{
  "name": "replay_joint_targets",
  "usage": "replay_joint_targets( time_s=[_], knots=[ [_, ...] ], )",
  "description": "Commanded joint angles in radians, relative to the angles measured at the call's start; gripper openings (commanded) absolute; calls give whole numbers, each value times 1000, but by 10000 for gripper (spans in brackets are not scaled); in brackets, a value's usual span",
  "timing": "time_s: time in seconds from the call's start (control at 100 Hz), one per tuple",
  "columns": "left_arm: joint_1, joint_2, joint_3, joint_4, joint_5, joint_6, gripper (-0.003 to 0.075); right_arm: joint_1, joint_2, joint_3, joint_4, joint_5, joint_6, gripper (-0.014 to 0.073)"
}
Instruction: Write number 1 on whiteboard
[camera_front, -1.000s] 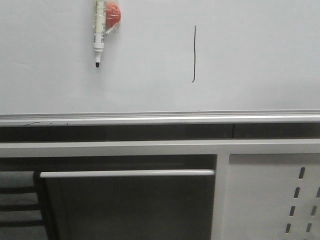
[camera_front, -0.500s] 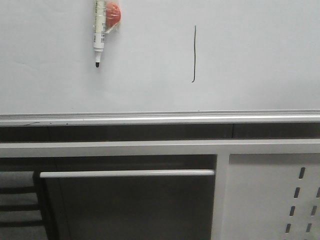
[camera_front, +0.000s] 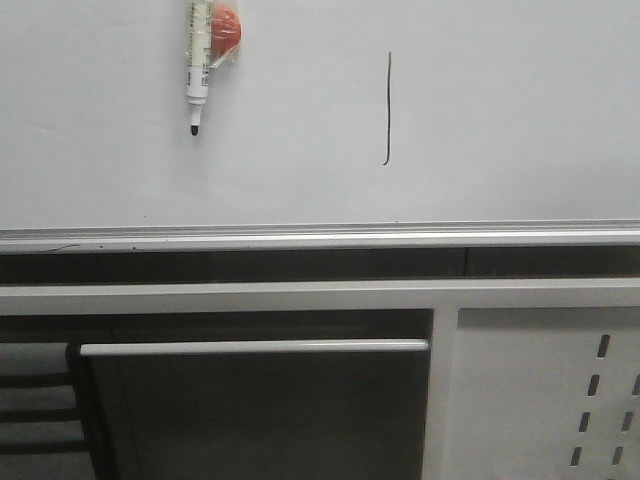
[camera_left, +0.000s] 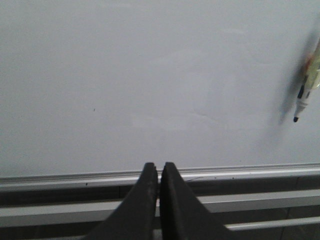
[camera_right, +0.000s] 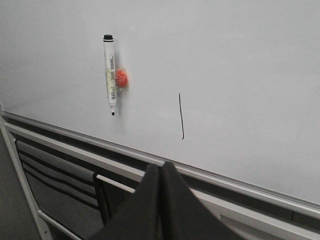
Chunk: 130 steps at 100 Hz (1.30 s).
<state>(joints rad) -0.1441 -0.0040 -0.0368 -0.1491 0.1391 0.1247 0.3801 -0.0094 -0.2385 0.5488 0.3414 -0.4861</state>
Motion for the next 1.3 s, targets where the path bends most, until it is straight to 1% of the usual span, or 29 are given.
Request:
replay_joint_targets(
  time_s=[0.0, 0.09, 0.17, 0.21, 0.36, 0.46, 1.19, 1.26, 1.29],
  knots=[
    [23, -22, 8, 23, -113, -49, -20, -6, -2, -25, 13, -72, -2, -50],
    [50, -22, 40, 41, -139, -72, -20, -6, -2, -25, 13, -72, -2, -50],
    [64, -22, 84, 63, -207, -125, -20, -6, -2, -25, 13, -72, -2, -50],
    [65, -22, 81, 81, -180, -139, -20, -6, -2, -25, 13, -72, -2, -50],
    [65, -22, 83, 119, -184, -141, -20, -6, -2, -25, 13, -72, -2, -50],
    [65, -22, 81, 117, -154, -141, -20, -6, -2, -25, 13, -72, -2, -50],
    [65, -22, 81, 117, -154, -141, -20, -6, -2, -25, 13, -78, -2, -50],
    [65, -22, 81, 117, -154, -141, -20, -6, -2, -25, -57, -99, -1, -50],
    [65, -22, 81, 117, -154, -141, -20, -6, -2, -25, -116, -108, 26, -50]
  ],
)
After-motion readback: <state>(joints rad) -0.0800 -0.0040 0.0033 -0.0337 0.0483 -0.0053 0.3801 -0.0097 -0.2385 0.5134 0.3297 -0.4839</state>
